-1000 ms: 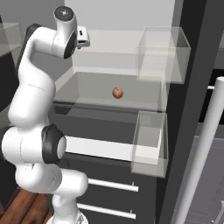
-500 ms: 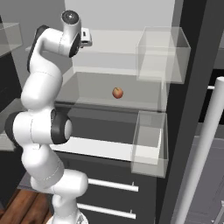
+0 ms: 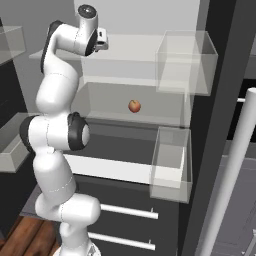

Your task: Place the mustard and ketchup from the counter to the top shelf of the fridge. If the existing items in the fridge are on the top shelf, move them to other shelves.

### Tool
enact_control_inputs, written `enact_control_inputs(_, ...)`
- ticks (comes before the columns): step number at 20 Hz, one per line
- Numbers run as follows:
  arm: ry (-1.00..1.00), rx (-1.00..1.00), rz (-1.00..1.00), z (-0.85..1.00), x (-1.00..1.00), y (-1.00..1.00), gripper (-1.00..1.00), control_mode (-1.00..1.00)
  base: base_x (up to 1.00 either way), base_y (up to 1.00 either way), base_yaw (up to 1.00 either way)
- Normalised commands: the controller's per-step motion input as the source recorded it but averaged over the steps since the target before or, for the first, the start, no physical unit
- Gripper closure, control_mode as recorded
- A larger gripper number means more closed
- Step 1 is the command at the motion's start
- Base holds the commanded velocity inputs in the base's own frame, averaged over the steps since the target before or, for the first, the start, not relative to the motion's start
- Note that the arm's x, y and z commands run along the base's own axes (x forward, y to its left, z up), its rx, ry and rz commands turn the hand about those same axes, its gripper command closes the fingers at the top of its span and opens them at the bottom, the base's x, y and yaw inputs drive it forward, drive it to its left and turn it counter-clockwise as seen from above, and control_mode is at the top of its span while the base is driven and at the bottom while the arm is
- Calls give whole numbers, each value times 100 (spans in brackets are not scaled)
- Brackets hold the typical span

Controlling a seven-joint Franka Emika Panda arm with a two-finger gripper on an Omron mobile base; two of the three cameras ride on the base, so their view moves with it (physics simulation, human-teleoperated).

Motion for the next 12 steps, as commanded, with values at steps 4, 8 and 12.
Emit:
enact_control_inputs(4, 0, 0, 0, -26, 38, 6, -100, -100, 0, 0, 0)
enact_control_inputs(8, 0, 0, 0, -42, 22, 15, -100, -100, 0, 0, 0)
enact_control_inputs(12, 0, 0, 0, -48, 5, 18, 100, -100, 0, 0, 0)
